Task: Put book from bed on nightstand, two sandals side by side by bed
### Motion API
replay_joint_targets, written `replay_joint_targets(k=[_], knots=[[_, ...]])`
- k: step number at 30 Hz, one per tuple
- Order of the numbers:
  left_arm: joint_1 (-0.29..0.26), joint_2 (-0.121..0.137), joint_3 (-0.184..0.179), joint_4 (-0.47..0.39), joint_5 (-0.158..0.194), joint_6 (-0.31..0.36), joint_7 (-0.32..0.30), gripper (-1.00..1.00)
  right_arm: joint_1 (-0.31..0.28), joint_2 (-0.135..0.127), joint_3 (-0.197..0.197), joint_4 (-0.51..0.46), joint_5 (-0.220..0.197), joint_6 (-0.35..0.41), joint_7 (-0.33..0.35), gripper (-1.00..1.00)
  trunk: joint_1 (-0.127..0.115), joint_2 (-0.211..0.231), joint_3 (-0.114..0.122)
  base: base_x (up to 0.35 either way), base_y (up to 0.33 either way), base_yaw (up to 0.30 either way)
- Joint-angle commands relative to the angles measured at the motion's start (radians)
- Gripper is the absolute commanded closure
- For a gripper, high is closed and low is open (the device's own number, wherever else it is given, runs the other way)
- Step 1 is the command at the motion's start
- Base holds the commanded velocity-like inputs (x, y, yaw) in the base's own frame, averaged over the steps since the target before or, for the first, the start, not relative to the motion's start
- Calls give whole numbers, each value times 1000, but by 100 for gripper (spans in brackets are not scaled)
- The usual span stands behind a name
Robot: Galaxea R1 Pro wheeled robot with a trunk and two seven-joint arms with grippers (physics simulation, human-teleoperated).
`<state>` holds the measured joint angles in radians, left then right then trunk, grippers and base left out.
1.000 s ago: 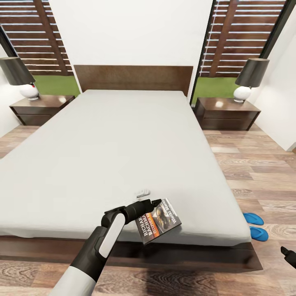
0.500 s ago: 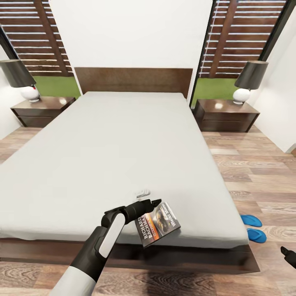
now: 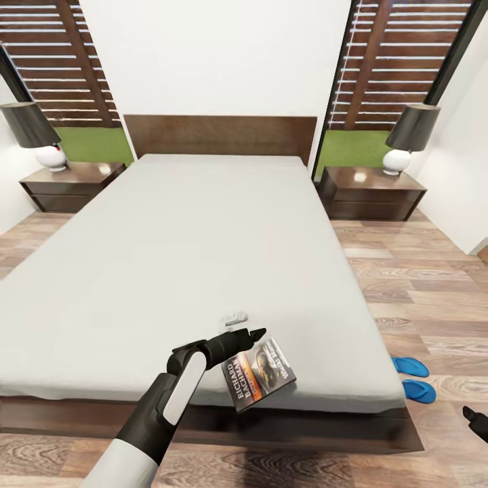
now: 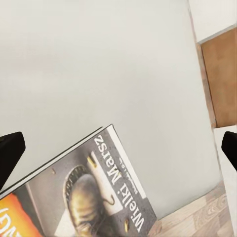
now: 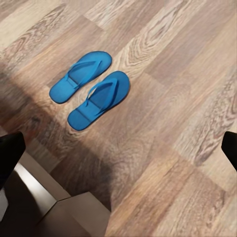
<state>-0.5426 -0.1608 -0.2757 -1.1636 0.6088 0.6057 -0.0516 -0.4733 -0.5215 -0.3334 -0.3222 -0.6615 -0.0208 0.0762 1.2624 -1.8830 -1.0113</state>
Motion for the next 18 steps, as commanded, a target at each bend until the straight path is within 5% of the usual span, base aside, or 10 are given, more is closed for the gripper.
replay_joint_targets(k=[1,18], knots=[[0,0,1,-1,0,5,-2,-100,-1,0,-3,2,-10,-2,7,-100,-4,7,3,0,0,0],[0,0,1,-1,0,5,-4,-100,-1,-1,-5,0,-10,-3,8,-100,-69,126,56,0,0,0]])
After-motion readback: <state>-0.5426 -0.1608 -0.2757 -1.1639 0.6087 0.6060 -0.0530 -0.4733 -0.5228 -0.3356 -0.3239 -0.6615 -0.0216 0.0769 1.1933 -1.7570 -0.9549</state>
